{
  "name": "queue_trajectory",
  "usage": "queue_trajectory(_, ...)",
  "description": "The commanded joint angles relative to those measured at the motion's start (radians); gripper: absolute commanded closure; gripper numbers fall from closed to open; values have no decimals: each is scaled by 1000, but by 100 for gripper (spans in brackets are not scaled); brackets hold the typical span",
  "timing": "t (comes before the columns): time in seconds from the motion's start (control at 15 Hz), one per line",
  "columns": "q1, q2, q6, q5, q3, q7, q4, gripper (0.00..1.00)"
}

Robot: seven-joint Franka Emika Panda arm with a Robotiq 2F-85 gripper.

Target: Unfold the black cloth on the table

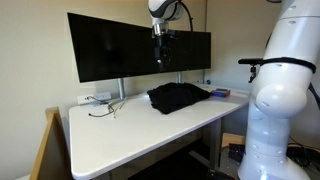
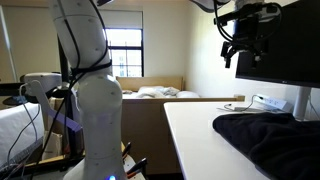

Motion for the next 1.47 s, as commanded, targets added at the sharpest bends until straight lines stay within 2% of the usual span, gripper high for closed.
queue_trajectory(0.0,-16,2,-2,3,14,-3,3,0)
queue_trajectory(0.47,-16,2,-2,3,14,-3,3,0)
queue_trajectory(0.8,-42,51,17,-37,-18,-89,-18,0)
queue_trajectory(1.2,-84,253,127,-59,-43,-194,63,0)
queue_trajectory(1.4,-117,374,162,-28,-37,-240,147,0)
